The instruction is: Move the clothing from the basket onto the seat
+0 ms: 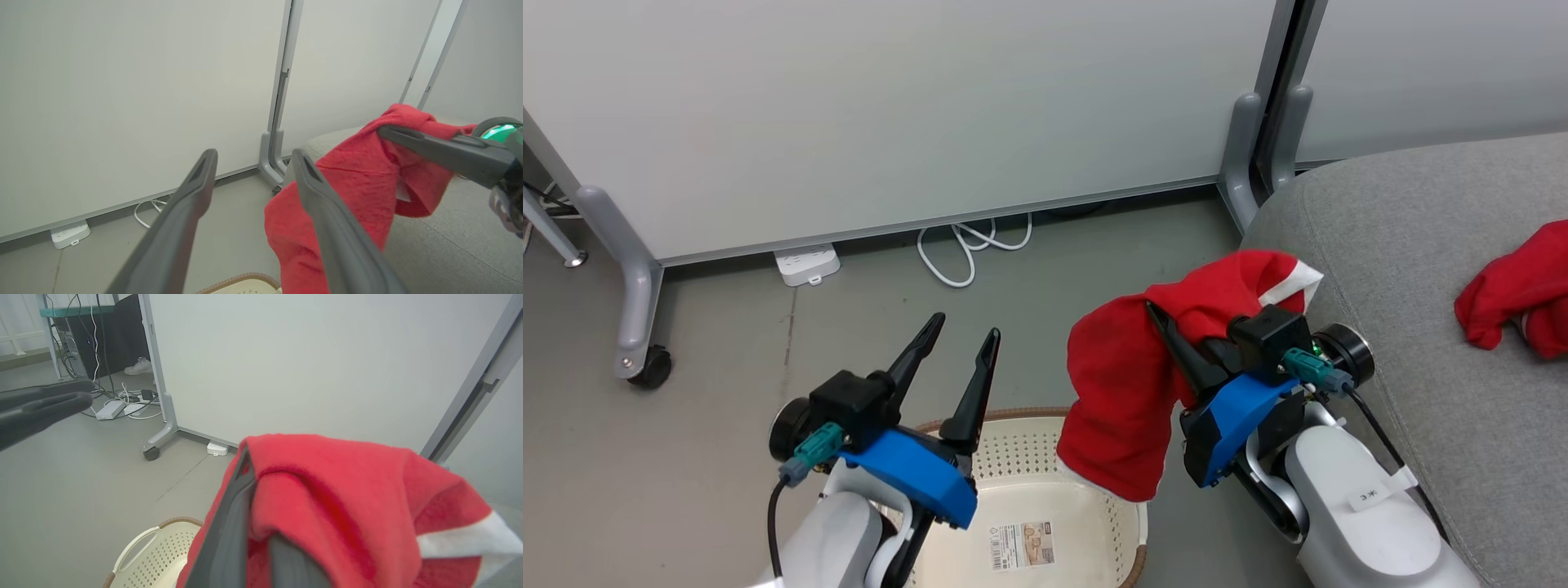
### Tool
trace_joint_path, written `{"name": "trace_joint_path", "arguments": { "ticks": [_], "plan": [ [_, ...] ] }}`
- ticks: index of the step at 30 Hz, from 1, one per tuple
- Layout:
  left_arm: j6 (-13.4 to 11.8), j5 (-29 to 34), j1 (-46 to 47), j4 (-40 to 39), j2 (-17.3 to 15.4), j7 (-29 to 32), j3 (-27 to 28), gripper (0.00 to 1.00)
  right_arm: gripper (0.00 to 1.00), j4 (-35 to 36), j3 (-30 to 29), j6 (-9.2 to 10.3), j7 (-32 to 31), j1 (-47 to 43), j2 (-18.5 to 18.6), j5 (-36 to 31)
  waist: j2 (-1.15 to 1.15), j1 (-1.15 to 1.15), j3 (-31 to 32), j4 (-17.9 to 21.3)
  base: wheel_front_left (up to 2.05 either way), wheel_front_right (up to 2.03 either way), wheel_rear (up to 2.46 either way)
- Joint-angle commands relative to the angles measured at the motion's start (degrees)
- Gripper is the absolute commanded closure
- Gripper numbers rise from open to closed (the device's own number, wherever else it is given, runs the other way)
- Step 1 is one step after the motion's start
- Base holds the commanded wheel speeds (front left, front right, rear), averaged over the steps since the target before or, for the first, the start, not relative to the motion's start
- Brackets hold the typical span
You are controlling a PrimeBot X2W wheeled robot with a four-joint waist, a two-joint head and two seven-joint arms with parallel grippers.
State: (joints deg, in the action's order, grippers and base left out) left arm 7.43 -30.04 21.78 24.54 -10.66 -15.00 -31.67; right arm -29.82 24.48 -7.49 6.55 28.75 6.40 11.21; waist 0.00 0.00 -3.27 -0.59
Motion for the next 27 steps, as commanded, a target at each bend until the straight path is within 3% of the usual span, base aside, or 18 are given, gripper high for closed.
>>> {"name": "trace_joint_path", "arguments": {
  "ticks": [1, 7, 27],
  "plan": [
    [0.07, 1.76, -2.27, -1.71, 0.18, -0.28, 1.55, 0.00, 1.00, 1.01, -0.62, -0.01, -0.38, -1.25, 0.11, -0.52, 0.00, 0.00, -0.01, 0.06, 0.00, 0.00, 0.00],
    [0.07, 4.78, -6.73, -3.98, 0.45, -0.27, 4.45, 0.00, 1.00, 2.75, -1.76, -0.01, -1.17, -2.50, 0.30, -0.82, 0.00, 0.00, 0.60, -0.04, 0.00, 0.00, 0.00],
    [0.07, 6.28, -9.86, -3.81, 1.03, -0.28, 5.77, 0.00, 1.00, 5.10, -2.61, -0.01, -2.60, -5.07, 0.48, -0.46, 0.00, 0.00, 2.37, 1.49, 0.00, 0.00, 0.00]
  ]
}}
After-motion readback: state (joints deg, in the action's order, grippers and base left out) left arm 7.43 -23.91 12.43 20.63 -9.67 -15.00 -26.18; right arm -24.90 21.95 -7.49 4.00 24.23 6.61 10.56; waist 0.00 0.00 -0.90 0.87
